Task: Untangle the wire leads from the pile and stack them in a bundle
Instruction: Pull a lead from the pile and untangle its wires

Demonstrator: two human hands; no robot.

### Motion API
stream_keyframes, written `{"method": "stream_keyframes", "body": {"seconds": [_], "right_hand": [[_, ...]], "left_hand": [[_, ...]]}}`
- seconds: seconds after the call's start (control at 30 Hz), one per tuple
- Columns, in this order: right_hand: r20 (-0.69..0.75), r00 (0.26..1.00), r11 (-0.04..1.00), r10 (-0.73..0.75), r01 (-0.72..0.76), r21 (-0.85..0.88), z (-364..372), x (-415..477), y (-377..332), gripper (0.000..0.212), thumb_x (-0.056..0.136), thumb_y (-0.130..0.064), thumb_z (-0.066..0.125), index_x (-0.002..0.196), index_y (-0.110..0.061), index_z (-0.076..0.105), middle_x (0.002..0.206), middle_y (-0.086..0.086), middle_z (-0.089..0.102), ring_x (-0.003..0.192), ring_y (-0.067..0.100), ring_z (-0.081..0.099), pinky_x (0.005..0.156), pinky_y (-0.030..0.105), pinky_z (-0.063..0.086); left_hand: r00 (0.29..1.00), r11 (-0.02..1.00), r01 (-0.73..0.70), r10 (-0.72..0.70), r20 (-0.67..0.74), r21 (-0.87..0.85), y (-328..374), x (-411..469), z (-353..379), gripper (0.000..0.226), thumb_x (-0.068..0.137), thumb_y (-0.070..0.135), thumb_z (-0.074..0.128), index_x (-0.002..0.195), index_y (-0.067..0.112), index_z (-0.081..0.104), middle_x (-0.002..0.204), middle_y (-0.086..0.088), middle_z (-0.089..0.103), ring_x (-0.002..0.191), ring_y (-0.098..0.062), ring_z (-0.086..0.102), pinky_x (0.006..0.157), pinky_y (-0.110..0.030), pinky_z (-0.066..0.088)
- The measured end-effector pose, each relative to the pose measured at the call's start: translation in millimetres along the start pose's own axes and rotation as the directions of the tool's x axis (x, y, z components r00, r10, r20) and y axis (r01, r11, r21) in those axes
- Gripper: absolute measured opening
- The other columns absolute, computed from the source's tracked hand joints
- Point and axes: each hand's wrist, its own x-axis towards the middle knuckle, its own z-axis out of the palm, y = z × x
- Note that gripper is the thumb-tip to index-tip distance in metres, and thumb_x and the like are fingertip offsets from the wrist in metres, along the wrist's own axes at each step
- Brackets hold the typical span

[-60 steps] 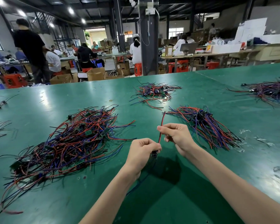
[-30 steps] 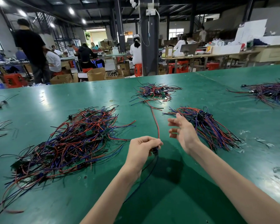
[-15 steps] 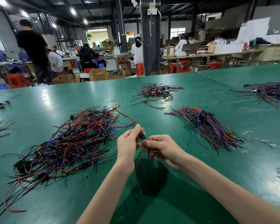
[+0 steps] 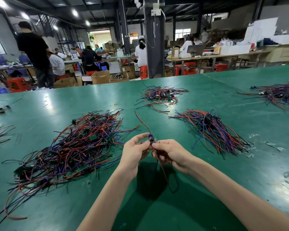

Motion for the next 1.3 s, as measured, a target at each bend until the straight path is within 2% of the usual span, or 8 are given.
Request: {"method": "stream_keyframes", "body": {"seconds": [0.17, 0.33, 0.47, 0.67, 0.77, 0.83, 1.13, 1.3], "right_hand": [[0.017, 0.999, 1.000, -0.027, 0.027, -0.014, -1.3, 1.3, -0.2, 0.029, 0.097, -0.008, 0.045, 0.070, -0.009, 0.054, 0.053, 0.000, 0.049, 0.036, 0.003, 0.032, 0.037, 0.015, 0.023], [0.001, 0.999, 0.978, -0.037, 0.037, -0.205, -0.9, 2.6, -0.3, 0.029, 0.098, -0.015, 0.045, 0.071, -0.011, 0.052, 0.059, 0.002, 0.047, 0.043, 0.007, 0.035, 0.042, 0.019, 0.025], [0.025, 0.999, 0.972, -0.036, 0.041, -0.231, -0.2, 0.0, -0.9, 0.037, 0.098, -0.016, 0.044, 0.063, -0.015, 0.055, 0.055, -0.004, 0.056, 0.050, 0.013, 0.038, 0.046, 0.023, 0.026], [0.027, 0.998, 0.965, -0.049, 0.055, -0.258, -0.9, -2.5, -3.6, 0.037, 0.099, -0.015, 0.041, 0.063, -0.014, 0.050, 0.052, -0.005, 0.054, 0.044, 0.009, 0.039, 0.043, 0.019, 0.028], [0.022, 0.999, 0.977, -0.031, 0.035, -0.211, -2.4, -2.8, -4.8, 0.037, 0.100, -0.015, 0.040, 0.063, -0.016, 0.045, 0.052, -0.006, 0.049, 0.045, 0.005, 0.041, 0.043, 0.016, 0.029], [0.031, 0.999, 0.976, -0.036, 0.042, -0.214, -3.2, -2.7, -4.6, 0.037, 0.100, -0.015, 0.039, 0.063, -0.017, 0.043, 0.051, -0.007, 0.047, 0.046, 0.004, 0.041, 0.043, 0.015, 0.030], [0.021, 0.998, 0.968, -0.061, 0.064, -0.241, -2.8, -2.3, -2.9, 0.037, 0.099, -0.012, 0.038, 0.062, -0.015, 0.044, 0.054, -0.001, 0.046, 0.046, 0.007, 0.038, 0.042, 0.015, 0.029], [0.036, 0.996, 0.937, -0.084, 0.092, -0.338, -2.9, -1.4, -2.7, 0.038, 0.098, -0.011, 0.039, 0.061, -0.013, 0.047, 0.056, 0.002, 0.046, 0.044, 0.007, 0.035, 0.044, 0.018, 0.027]], "left_hand": [[0.999, 0.997, 0.048, -0.046, 0.020, -0.063, -0.1, 2.1, 1.0, 0.020, 0.093, -0.001, 0.051, 0.100, 0.015, 0.062, 0.081, 0.004, 0.074, 0.064, -0.004, 0.061, 0.068, -0.018, 0.046], [0.999, 0.995, 0.027, -0.022, 0.049, -0.095, -0.7, 2.0, 2.4, 0.025, 0.090, -0.008, 0.051, 0.096, 0.012, 0.064, 0.085, 0.003, 0.074, 0.080, -0.009, 0.065, 0.077, -0.023, 0.049], [0.999, 0.993, -0.028, 0.031, 0.022, -0.117, -1.3, 1.7, 1.8, 0.026, 0.088, -0.011, 0.051, 0.096, 0.010, 0.064, 0.082, 0.004, 0.075, 0.072, -0.005, 0.066, 0.069, -0.019, 0.051], [0.999, 0.991, 0.004, 0.001, 0.040, -0.135, -3.2, 1.0, 3.0, 0.014, 0.089, -0.003, 0.055, 0.090, 0.008, 0.064, 0.082, -0.001, 0.074, 0.063, -0.007, 0.065, 0.071, -0.025, 0.051], [0.991, 0.986, 0.075, -0.057, 0.119, -0.149, -2.9, -1.5, 4.9, 0.014, 0.092, 0.005, 0.054, 0.083, 0.002, 0.065, 0.066, -0.006, 0.068, 0.049, -0.013, 0.060, 0.056, -0.022, 0.053], [0.986, 0.983, 0.100, -0.077, 0.150, -0.151, -2.6, -2.5, 5.4, 0.018, 0.093, 0.006, 0.052, 0.082, 0.001, 0.065, 0.059, -0.007, 0.064, 0.046, -0.015, 0.059, 0.053, -0.022, 0.053], [0.986, 0.991, 0.101, -0.088, 0.140, -0.088, -3.4, -0.1, 2.2, 0.013, 0.089, 0.008, 0.057, 0.083, 0.005, 0.069, 0.067, -0.002, 0.068, 0.057, -0.010, 0.061, 0.069, -0.021, 0.048], [0.986, 0.987, 0.130, -0.118, 0.119, -0.098, -4.1, 1.5, 0.9, 0.015, 0.087, 0.007, 0.061, 0.079, 0.006, 0.073, 0.072, -0.004, 0.069, 0.062, -0.012, 0.060, 0.071, -0.021, 0.046]]}}
